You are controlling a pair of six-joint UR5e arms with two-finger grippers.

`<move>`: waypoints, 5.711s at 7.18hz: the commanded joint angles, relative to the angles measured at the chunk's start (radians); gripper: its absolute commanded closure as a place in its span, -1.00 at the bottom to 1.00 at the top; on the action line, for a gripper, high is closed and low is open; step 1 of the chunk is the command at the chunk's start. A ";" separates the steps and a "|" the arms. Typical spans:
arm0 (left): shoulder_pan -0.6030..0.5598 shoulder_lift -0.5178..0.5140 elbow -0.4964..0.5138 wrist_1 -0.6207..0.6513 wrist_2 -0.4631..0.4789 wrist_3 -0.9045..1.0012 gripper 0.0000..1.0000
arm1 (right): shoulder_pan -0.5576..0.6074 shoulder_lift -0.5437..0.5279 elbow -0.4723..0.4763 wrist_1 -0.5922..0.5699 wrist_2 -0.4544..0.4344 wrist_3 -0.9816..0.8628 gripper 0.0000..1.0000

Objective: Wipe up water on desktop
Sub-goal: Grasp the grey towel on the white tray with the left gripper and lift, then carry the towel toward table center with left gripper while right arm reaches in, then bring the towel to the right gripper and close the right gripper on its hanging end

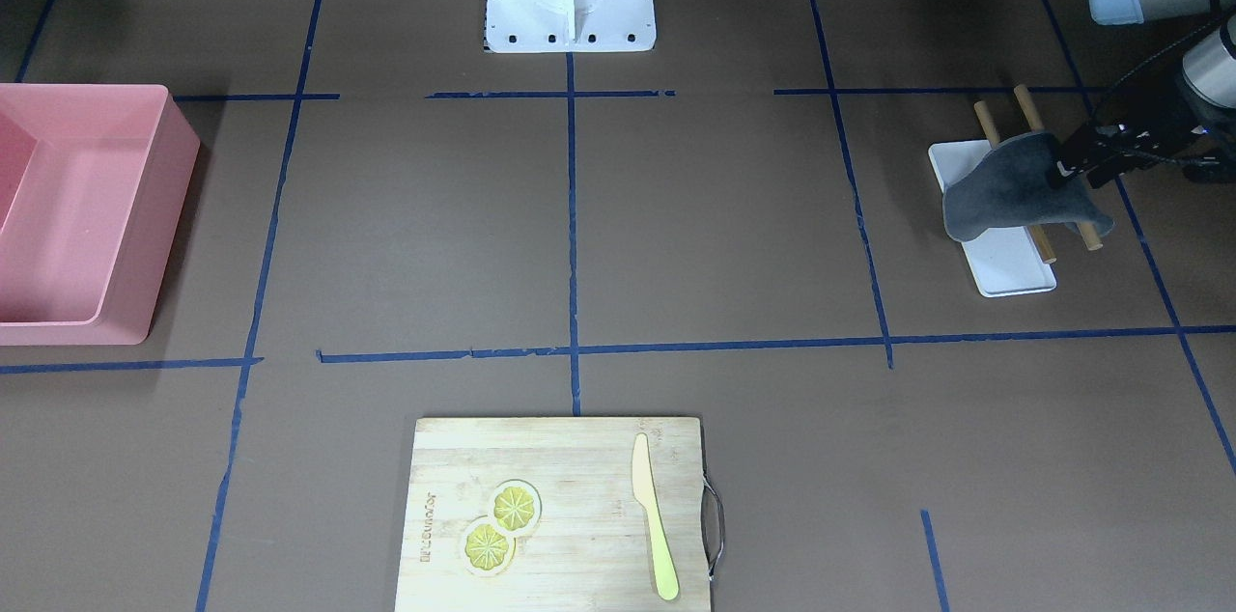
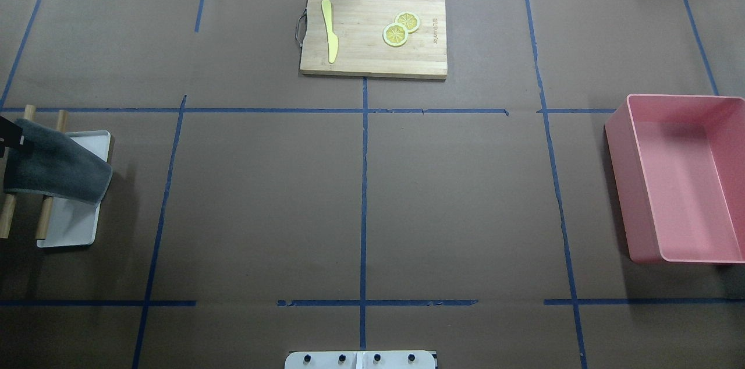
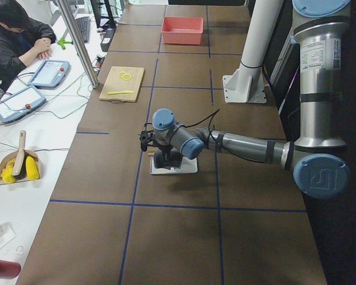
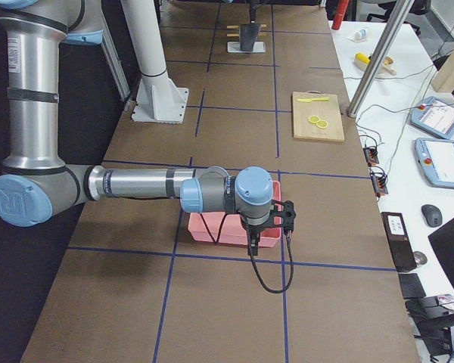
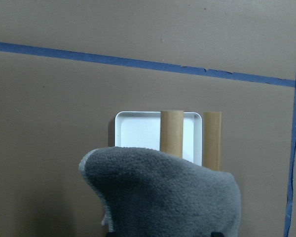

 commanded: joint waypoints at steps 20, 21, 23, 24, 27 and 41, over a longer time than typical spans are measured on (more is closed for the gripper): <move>-0.124 -0.526 -0.252 0.744 -0.203 -0.355 0.91 | -0.063 0.167 0.003 0.017 0.051 0.023 -0.98; -0.086 -0.554 -0.253 0.727 -0.157 -0.408 0.90 | -0.090 0.190 0.002 0.140 0.051 0.067 -0.98; -0.002 -0.558 -0.247 0.582 -0.084 -0.608 0.90 | -0.203 0.285 0.009 0.396 0.043 0.380 -0.98; 0.034 -0.586 -0.242 0.551 -0.035 -0.694 0.89 | -0.271 0.331 0.015 0.487 0.003 0.431 -0.98; 0.098 -0.678 -0.222 0.550 0.085 -0.903 0.89 | -0.641 0.403 0.133 0.617 -0.460 0.623 -0.98; 0.357 -0.991 0.089 0.417 0.196 -1.178 0.89 | -1.216 0.564 0.224 0.503 -1.124 0.572 -0.98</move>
